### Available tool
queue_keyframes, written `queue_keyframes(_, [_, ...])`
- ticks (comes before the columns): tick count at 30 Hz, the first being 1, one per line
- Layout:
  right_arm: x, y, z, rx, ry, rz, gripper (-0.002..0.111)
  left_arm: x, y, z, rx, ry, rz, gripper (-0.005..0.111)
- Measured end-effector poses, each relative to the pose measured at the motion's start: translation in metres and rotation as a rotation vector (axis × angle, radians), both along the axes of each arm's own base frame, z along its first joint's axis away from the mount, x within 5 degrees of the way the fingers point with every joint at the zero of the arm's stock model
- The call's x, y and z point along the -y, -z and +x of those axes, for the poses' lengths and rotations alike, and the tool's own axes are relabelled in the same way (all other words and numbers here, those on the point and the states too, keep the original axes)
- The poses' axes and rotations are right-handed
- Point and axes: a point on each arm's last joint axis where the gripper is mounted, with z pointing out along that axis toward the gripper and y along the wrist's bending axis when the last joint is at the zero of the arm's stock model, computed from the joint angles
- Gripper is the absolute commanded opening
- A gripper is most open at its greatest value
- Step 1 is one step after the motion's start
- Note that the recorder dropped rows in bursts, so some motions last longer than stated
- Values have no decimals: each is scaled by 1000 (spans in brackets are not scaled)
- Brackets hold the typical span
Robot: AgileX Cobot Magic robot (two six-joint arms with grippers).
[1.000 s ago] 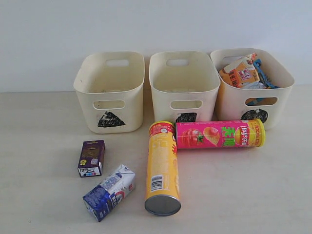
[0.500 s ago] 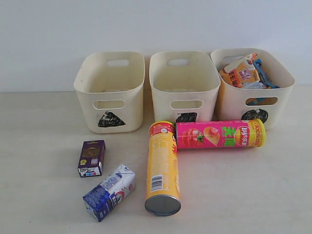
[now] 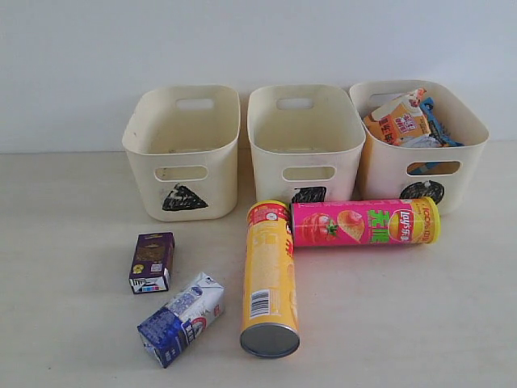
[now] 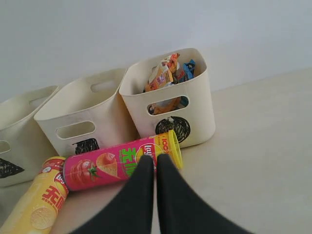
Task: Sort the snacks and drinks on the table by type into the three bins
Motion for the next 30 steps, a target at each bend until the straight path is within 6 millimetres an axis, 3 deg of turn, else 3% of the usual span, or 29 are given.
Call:
queue_keyframes(2, [0, 0, 0, 0, 0, 0, 0, 3, -9, 24, -81, -35, 71, 4])
queue_keyframes(3, [0, 0, 0, 0, 0, 0, 0, 4, -11, 46, -195, -79, 139, 4])
queue_keyframes(5, [0, 0, 0, 0, 0, 0, 0, 2, -10, 66, -334, -140, 205, 4])
queue_keyframes(9, [0, 0, 0, 0, 0, 0, 0, -15, 17, 117, -767, -356, 318, 4])
queue_keyframes(11, [0, 0, 0, 0, 0, 2, 0, -21, 28, 133, -949, -446, 375, 4])
queue_keyframes(14, [0, 0, 0, 0, 0, 2, 0, -15, 28, 147, -1103, -441, 463, 4])
queue_keyframes(17, [0, 0, 0, 0, 0, 2, 0, -2, 26, 160, -1256, -330, 590, 4])
queue_keyframes(21, [0, 0, 0, 0, 0, 2, 0, 21, 35, 172, -1425, -48, 773, 4])
queue_keyframes(26, [0, 0, 0, 0, 0, 2, 0, 47, 55, 173, -1483, 314, 937, 4])
queue_keyframes(30, [0, 0, 0, 0, 0, 2, 0, 64, 65, 172, -1483, 441, 1053, 4])
